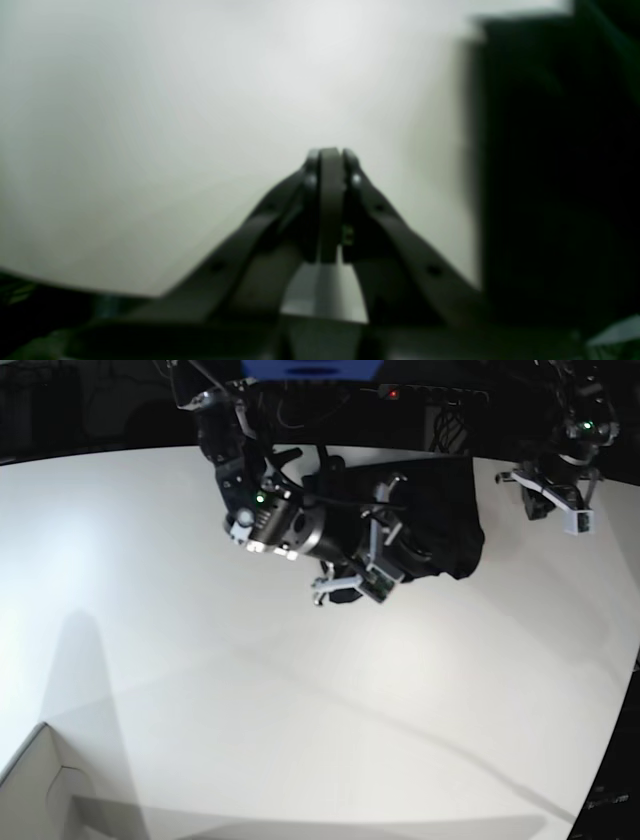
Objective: Layout the t-shirt on the table in an organized manner, then fold the t-shirt properly
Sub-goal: 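Lay the folded end down and open the right gripper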
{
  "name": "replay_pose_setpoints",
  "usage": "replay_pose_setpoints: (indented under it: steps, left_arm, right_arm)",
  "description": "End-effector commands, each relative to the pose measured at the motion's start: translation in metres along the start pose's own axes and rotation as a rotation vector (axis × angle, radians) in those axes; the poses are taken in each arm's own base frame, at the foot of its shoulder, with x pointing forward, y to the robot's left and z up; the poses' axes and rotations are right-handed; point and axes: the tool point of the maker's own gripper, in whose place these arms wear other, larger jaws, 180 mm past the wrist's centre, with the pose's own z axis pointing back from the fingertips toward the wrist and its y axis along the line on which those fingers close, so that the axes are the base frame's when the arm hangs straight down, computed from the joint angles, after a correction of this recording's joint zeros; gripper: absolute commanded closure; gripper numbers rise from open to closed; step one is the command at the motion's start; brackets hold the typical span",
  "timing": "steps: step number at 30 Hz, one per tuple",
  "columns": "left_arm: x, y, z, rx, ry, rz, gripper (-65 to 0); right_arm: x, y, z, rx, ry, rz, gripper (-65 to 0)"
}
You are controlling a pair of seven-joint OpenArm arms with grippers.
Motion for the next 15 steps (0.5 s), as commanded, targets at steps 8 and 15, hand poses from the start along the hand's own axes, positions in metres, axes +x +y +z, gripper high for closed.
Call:
replay_pose_setpoints:
  steps: [8,15]
  left_arm:
    - [0.029,0.054,0.025,0.137,-0.102,0.026,-0.3]
    - [0.029,0.072,0.034,0.190,-0.116,0.051,-0.3]
  right_arm:
    - [-0.020,0.006,-0.011,0.033,0.024,-0.074,0.0]
    - [-0.036,0.016,-0.021,0.072,0.070,-0.094,0.0]
